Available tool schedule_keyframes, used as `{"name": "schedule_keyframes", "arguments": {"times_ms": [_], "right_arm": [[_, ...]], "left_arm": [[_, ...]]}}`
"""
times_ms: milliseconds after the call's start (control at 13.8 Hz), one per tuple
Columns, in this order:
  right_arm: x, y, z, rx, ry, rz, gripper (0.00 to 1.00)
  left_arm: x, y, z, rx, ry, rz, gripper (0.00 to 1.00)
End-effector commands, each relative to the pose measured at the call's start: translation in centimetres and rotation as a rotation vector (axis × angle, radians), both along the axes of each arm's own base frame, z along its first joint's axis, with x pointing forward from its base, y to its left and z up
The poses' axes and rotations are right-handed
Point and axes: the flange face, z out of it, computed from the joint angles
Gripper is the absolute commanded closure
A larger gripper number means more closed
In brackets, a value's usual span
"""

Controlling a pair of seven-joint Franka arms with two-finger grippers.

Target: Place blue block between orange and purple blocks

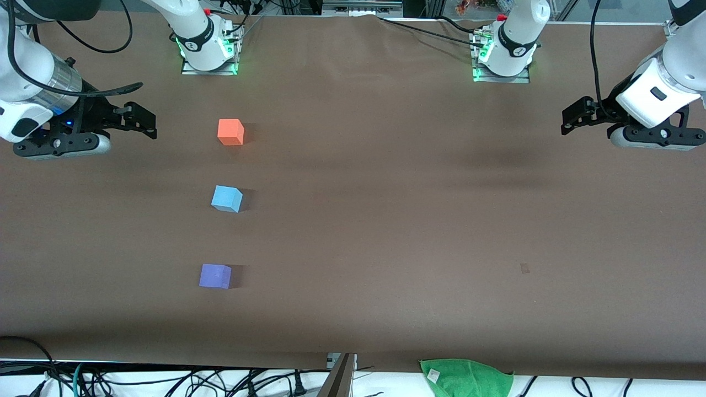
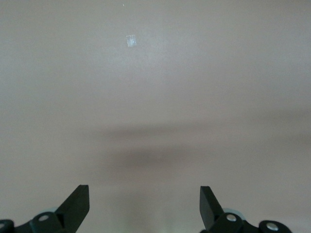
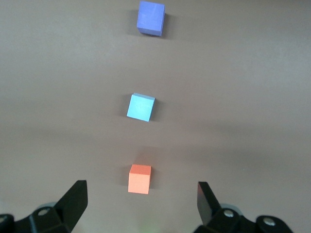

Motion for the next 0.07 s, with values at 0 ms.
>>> {"name": "schedule_keyframes", "arguments": {"times_ms": [0], "right_arm": [[0.44, -0.01, 0.32, 0.011, -0.009, 0.002, 0.00]], "left_arm": [[0.10, -0.02, 0.48, -0.009, 0.005, -0.012, 0.00]]}}
